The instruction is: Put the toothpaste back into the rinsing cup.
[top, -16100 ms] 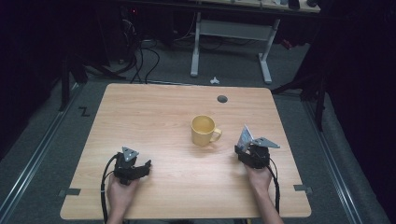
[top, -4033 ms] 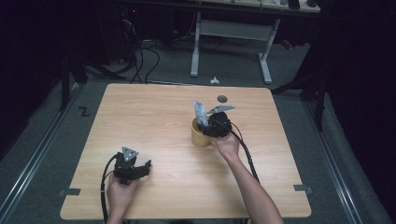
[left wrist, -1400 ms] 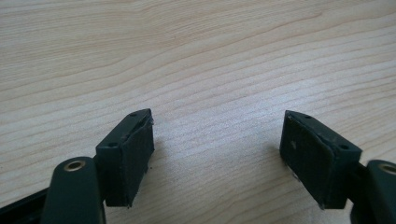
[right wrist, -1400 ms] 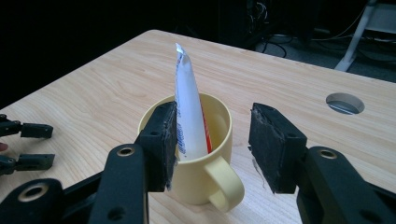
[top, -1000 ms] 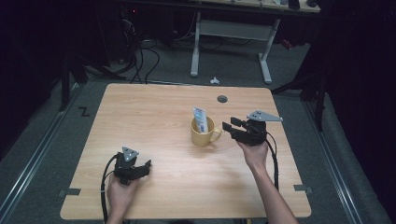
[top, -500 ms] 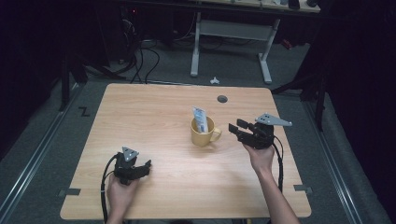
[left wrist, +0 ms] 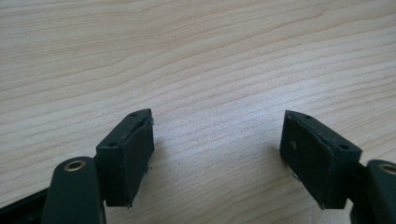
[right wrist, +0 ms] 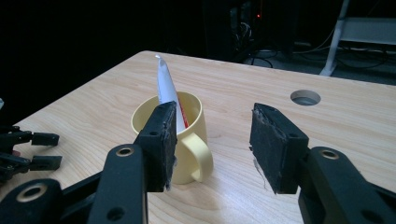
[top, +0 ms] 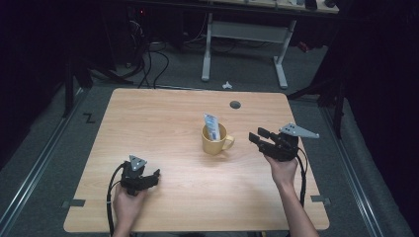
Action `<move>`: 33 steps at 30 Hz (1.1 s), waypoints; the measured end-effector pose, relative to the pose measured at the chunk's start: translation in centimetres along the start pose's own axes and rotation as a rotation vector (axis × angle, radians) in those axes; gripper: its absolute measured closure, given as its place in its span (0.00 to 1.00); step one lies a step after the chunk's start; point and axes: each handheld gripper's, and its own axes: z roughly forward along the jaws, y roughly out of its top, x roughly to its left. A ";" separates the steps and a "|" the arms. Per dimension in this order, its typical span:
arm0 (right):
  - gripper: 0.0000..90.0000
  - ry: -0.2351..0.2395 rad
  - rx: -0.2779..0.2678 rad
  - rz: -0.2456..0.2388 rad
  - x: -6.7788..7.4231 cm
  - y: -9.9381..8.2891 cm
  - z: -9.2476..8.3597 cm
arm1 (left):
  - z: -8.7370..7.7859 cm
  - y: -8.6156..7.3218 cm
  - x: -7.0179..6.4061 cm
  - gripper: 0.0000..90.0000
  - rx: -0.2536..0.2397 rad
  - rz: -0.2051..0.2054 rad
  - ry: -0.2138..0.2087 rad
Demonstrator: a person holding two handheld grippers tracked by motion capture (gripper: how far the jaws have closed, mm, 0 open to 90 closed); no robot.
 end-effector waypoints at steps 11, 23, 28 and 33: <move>0.57 -0.020 -0.012 0.021 -0.7 -1.0 -1.2 | 0.0 0.0 0.0 0.29 0.000 0.000 0.000; 0.57 -0.040 -0.027 0.049 -1.5 -2.3 -2.5 | 0.0 0.0 0.0 0.29 0.000 0.000 0.001; 0.57 -0.043 -0.032 0.060 -1.7 -2.7 -2.8 | 0.0 0.0 0.0 0.29 0.000 0.000 0.001; 0.57 -0.046 -0.032 0.063 -1.7 -3.1 -2.9 | 0.0 0.0 0.0 0.29 0.000 0.000 0.000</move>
